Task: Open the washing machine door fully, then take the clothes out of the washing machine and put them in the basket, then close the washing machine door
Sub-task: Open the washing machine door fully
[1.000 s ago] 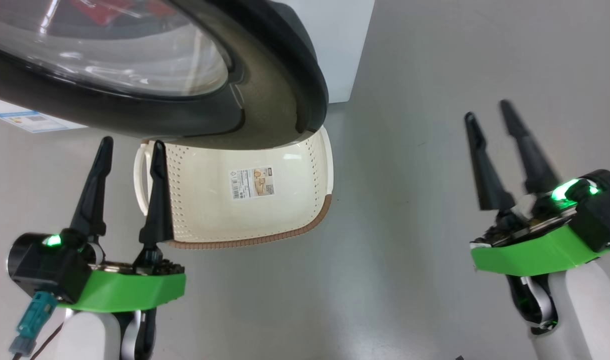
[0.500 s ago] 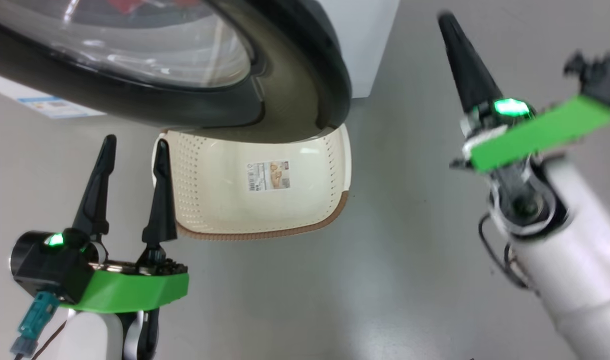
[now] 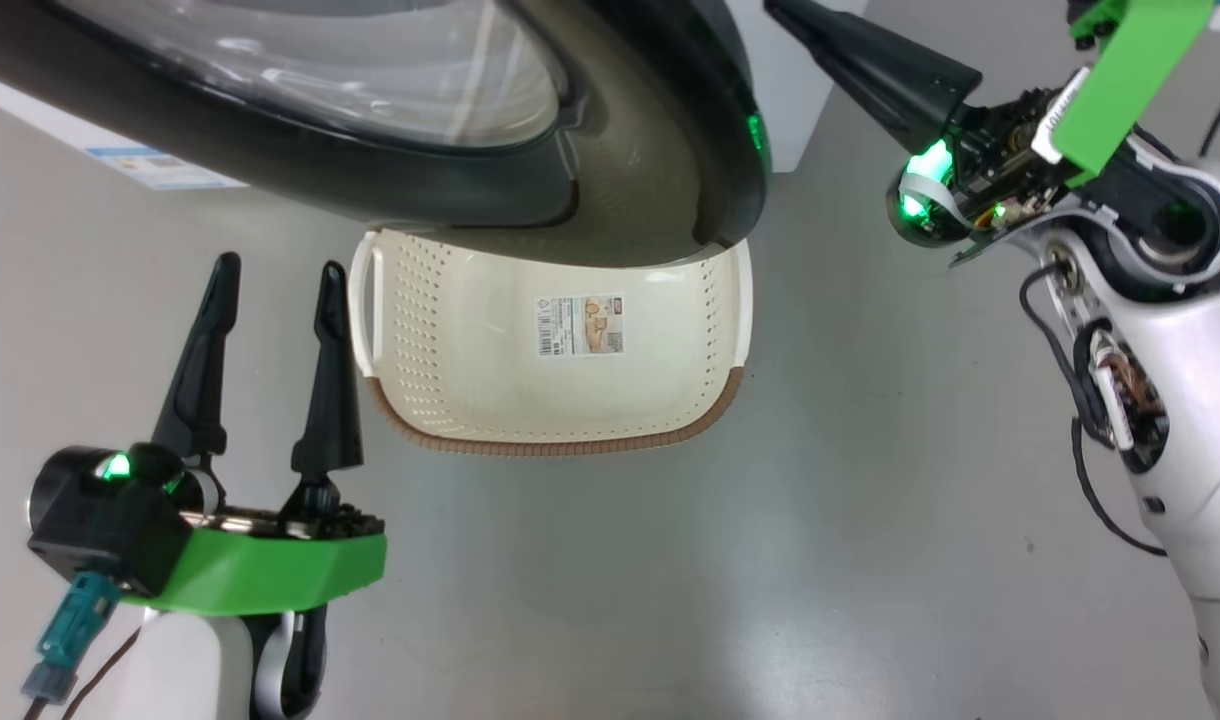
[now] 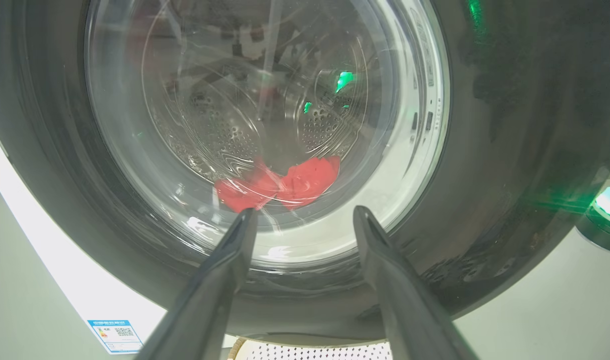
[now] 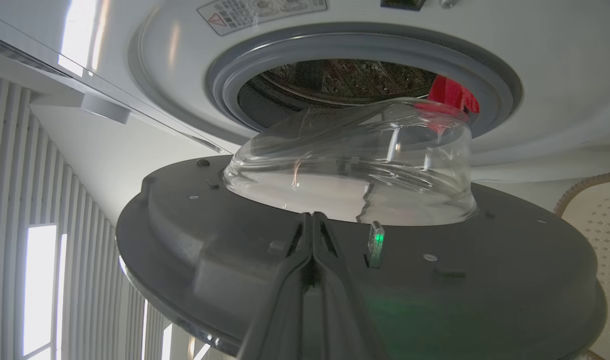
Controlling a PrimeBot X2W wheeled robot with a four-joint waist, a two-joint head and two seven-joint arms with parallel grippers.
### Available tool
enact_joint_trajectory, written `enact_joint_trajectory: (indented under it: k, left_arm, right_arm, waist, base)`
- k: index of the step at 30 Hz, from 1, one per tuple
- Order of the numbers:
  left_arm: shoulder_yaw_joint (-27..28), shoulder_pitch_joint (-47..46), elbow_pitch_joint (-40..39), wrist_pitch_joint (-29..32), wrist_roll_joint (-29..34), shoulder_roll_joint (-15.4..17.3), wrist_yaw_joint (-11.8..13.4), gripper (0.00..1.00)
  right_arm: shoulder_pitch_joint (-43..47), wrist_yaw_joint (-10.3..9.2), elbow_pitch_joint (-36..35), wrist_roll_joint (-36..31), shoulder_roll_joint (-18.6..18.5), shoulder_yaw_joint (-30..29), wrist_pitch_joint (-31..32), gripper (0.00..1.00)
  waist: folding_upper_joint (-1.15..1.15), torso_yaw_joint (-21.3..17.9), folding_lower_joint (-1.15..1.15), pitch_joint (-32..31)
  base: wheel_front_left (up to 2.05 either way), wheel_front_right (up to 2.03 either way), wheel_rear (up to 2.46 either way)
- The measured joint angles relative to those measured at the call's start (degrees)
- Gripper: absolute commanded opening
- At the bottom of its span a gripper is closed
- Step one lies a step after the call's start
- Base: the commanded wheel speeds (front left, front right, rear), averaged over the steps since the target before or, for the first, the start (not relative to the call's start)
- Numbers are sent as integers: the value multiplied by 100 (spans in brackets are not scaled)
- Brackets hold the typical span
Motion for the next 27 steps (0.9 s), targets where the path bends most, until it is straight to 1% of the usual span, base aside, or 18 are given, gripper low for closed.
enact_joint_trajectory:
  k: [5,10,15,19,27]
  left_arm:
    - [-13,1,1,0,-21,0,46,100]
    - [34,3,2,0,-29,-1,77,100]
    - [74,9,18,0,-30,-1,100,100]
    - [59,18,64,0,-76,-1,101,100]
    - [-20,195,253,0,-132,-1,101,100]
  right_arm:
    - [-255,0,256,31,93,-27,762,0]
    - [-276,0,375,-45,178,-69,1224,0]
    - [-252,-7,466,-225,214,-142,1428,0]
    - [-187,-9,514,-467,279,-168,1462,0]
    - [279,-7,353,-754,580,-224,1558,0]
  waist:
    - [0,85,0,26]
    - [0,125,0,-18]
    - [0,158,0,-108]
    - [0,197,0,-226]
    - [0,308,0,-581]
  base:
    - [0,0,0]
    - [0,0,0]
    - [0,0,0]
    - [0,0,0]
    - [0,0,0]
